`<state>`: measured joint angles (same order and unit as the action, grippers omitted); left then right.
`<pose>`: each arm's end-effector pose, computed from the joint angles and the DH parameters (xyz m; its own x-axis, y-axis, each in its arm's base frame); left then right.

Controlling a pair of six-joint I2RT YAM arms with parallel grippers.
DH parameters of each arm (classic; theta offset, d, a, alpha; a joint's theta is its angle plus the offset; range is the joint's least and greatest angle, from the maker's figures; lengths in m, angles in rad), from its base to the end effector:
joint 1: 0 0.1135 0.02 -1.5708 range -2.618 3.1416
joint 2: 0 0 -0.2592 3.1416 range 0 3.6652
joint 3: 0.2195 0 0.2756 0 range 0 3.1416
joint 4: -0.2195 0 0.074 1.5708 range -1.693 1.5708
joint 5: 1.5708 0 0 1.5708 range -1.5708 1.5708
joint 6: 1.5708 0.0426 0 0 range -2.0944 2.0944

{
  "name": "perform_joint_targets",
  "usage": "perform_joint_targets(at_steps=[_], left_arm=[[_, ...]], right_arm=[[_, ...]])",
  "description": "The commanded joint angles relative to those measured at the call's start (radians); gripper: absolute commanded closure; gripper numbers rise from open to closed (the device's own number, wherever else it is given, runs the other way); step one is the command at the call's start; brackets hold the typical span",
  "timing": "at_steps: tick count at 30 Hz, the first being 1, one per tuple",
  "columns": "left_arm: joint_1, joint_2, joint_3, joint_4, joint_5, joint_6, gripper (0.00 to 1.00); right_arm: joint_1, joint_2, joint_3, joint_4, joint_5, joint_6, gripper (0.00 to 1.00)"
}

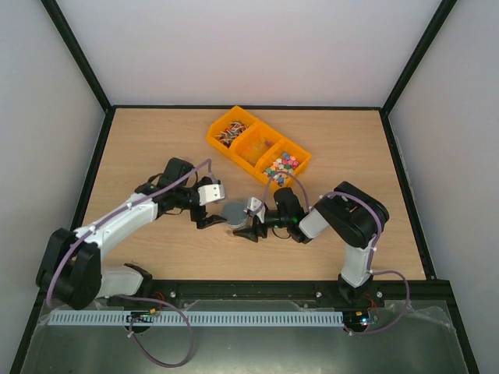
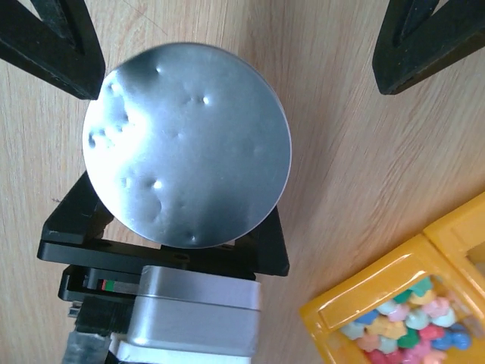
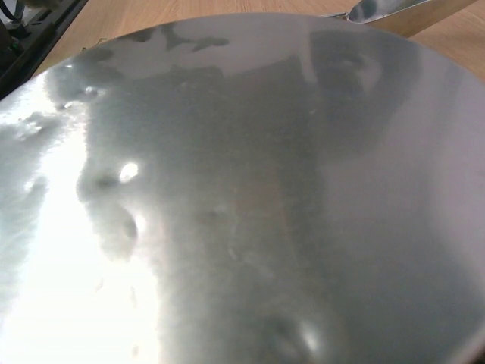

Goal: Pack the candies

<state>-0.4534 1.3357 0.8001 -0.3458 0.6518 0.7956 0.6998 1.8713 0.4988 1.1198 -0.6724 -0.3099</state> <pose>0.2495 -0.1503 0.1967 0.0110 0.6263 -0.7795 0.9819 0.1404 0.1267 0.2219 0.2215 0.0824 0.1122 -0.2174 -0.9696 -0.9776 0.1509 -0.1470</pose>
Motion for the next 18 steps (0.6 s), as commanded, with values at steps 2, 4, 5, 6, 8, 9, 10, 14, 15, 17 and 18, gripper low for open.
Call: perform_joint_targets(at_steps=[2,4,5,6,8,9,10,14,15,17,18], left_arm=[[-0.041,-0.123,-0.111,0.164,-0.145,-0.249,0.01],[-0.079,-0.145,-0.125,0.214,-0.205,-0.379,0.0],[-0.102,-0.152,-0.125,0.235,-0.243,-0.432,0.0],[-0.125,-0.157,-0.127,0.246,-0.263,-0.475,0.01],[-0.176,-0.17,-0.14,0.271,-0.314,-0.527,0.01],[-0.2,-0.175,-0.151,0.283,-0.332,-0.541,0.01],[-0.221,-0.177,-0.161,0.292,-0.356,-0.55,0.01],[-0.274,-0.168,-0.197,0.331,-0.435,-0.56,0.01],[-0.281,-0.163,-0.199,0.336,-0.438,-0.548,0.01],[-0.294,-0.151,-0.202,0.345,-0.459,-0.525,0.01],[-0.296,-0.141,-0.201,0.35,-0.474,-0.519,0.0]], right_arm=[[0.005,-0.001,-0.007,-0.004,0.008,0.006,0.47],[0.006,0.007,-0.002,0.003,0.034,0.015,0.46],[0.005,0.01,0.0,0.006,0.044,0.02,0.46],[0.005,0.013,0.003,0.009,0.058,0.026,0.46],[0.006,0.02,0.007,0.01,0.08,0.043,0.46],[0.005,0.022,0.007,0.012,0.091,0.05,0.46],[0.006,0.024,0.009,0.011,0.101,0.057,0.46],[0.009,0.033,0.009,0.013,0.165,0.084,0.46],[0.009,0.034,0.008,0.012,0.176,0.087,0.46],[0.008,0.032,0.004,0.012,0.182,0.086,0.46],[0.009,0.03,0.001,0.012,0.179,0.083,0.46]])
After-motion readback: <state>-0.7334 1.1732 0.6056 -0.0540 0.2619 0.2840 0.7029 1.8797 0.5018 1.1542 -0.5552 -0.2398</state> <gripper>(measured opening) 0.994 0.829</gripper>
